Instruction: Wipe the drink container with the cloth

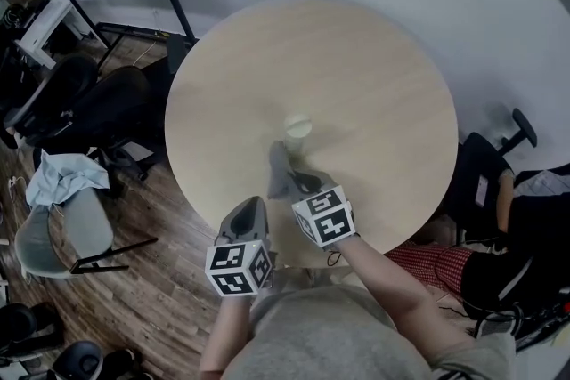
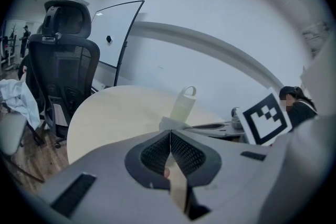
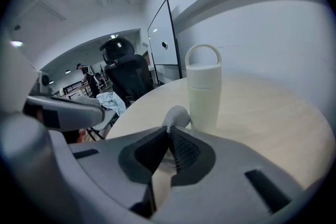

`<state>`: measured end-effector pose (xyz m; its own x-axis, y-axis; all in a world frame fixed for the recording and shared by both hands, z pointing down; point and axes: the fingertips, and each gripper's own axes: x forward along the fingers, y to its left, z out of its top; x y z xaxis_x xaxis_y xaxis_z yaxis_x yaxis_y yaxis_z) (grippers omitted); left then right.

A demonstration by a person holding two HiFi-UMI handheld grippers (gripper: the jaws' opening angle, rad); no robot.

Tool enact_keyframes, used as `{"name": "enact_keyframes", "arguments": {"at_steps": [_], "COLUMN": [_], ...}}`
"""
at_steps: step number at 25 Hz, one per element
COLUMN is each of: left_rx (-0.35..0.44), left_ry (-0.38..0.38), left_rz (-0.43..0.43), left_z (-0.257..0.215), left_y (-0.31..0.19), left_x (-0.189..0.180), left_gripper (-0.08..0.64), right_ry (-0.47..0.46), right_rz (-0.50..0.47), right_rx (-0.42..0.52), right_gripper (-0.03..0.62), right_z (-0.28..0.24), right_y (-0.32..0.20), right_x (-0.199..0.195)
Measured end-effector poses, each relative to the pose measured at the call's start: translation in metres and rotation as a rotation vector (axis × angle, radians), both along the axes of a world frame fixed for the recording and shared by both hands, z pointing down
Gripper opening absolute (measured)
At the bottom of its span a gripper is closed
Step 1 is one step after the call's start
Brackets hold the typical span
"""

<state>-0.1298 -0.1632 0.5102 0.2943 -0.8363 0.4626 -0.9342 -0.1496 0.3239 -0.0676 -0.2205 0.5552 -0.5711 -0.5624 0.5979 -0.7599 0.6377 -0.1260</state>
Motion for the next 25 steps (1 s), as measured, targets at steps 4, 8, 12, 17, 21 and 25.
{"name": "enact_keyframes", "arguments": {"at_steps": [4,8,12,17,21,25], "left_rx": [0.014,0.028,0.033,0.042,0.052,0.059], "left_ry": [0.000,0.001,-0.008,-0.008,-0.014,-0.021], "left_rz": [0.030,0.070,0.109,0.155,0.189,0.219], "left_z": [-0.004,-0.008,-0.012,-0.016,-0.020,-0.023], "left_y": [0.008,0.015,0.026,0.038,0.046,0.051], "left_x": [0.008,0.022,0.035,0.045,0.055,0.064], "left_gripper": [0.003,0.003,0.003,0.003,0.003,0.003], "right_ry": [-0.038,-0.073,-0.092,-0.092,-0.094,-0.112], "right_rz": [0.008,0.049,0.092,0.155,0.214,0.280], "right_rx": [0.026,0.053,0.077,0.110,0.120,0.133], "right_gripper": [0.008,0.008,0.008,0.008,0.008,0.008], "right_z": [-0.021,-0.038,-0.052,-0.060,-0.063,-0.069], "right_y": [0.026,0.048,0.066,0.081,0.091,0.102], "right_x": [0.009,0.025,0.046,0.073,0.099,0.123]}}
